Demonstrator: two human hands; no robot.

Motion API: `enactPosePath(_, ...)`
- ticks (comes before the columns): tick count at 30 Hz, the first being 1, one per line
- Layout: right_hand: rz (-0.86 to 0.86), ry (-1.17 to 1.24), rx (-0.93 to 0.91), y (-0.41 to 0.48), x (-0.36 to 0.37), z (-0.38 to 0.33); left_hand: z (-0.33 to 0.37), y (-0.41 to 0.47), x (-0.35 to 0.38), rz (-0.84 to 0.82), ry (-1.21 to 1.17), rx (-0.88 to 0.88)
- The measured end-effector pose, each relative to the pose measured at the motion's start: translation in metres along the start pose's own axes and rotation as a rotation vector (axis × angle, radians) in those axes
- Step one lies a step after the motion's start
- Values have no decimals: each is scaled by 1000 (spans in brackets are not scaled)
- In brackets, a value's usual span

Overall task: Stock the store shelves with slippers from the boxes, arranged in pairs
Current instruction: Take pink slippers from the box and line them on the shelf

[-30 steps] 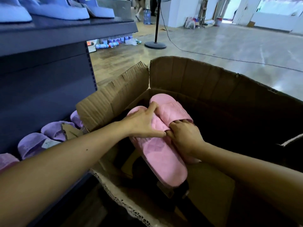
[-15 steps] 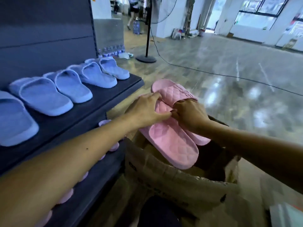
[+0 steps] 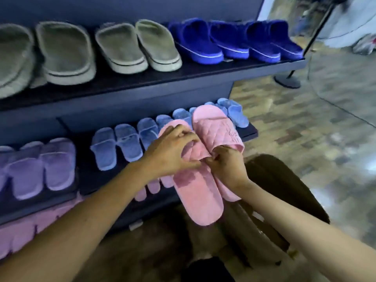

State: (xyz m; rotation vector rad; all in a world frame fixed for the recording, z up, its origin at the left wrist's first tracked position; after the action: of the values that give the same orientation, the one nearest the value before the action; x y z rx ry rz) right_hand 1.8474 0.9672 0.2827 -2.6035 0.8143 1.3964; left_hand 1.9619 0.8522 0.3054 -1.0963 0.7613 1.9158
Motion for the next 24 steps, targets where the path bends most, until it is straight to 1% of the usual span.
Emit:
enactPosePath(2, -40, 31, -70, -6, 14, -41, -19, -48, -33, 12, 49, -65)
enactPosePath(3, -50, 40, -110, -11, 23, -63, -29, -75, -46, 46, 89, -119)
enactPosePath(5, -81, 60, -145, -24, 45, -109, -44, -133, -71, 198, 181, -225)
enactPosePath(6, -116, 85, -131, -33, 56, -133, -48, -164, -81, 261, 208, -298)
enactPosePath(7, -159, 116, -118, -42, 71, -155, -54, -194, -88, 286, 233, -391)
enactPosePath(8, -196, 146, -113, -53, 85, -179, -61, -223, -94, 266, 227, -504)
enactPosePath(9, -223, 155, -147, -61, 103, -201, -71, -250, -96, 250, 177, -621)
enactPosePath(10, -248, 146, -185, -70, 120, -223, -80, -277, -99, 270, 77, -726)
enactPosePath(12, -295, 134, -217, -88, 155, -263, -98, -329, -108, 387, -168, -884)
enactPosePath(13, -310, 132, -229, -98, 171, -282, -102, -352, -112, 439, -247, -924)
enactPosePath(14, -316, 134, -247, -108, 186, -300, -104, -373, -114, 454, -297, -934)
enactPosePath(16, -319, 177, -274, -130, 213, -334, -108, -408, -114, 404, -379, -940)
enactPosePath(17, -317, 209, -289, -141, 225, -347, -112, -423, -110, 378, -423, -968)
enactPosePath(19, -351, 240, -305, -159, 248, -370, -131, -448, -105, 383, -553, -1058)
enactPosePath(21, -386, 220, -346, -171, 265, -389, -155, -464, -101, 448, -601, -1117)
enactPosePath(24, -396, 179, -432, -175, 286, -419, -186, -481, -102, 593, -607, -1177)
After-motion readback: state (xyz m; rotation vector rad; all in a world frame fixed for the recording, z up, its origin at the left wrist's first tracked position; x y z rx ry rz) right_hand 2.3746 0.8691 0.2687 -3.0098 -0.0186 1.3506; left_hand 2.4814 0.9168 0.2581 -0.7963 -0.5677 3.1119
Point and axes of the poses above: each hand's wrist, its own y-axis towards the middle knuckle, its own x-axis out of the palm, z = x × y, the point moved 2 cm from there along y, towards the middle knuckle, and after that the axes turned 8 degrees about -x, right-handed, at the moved point
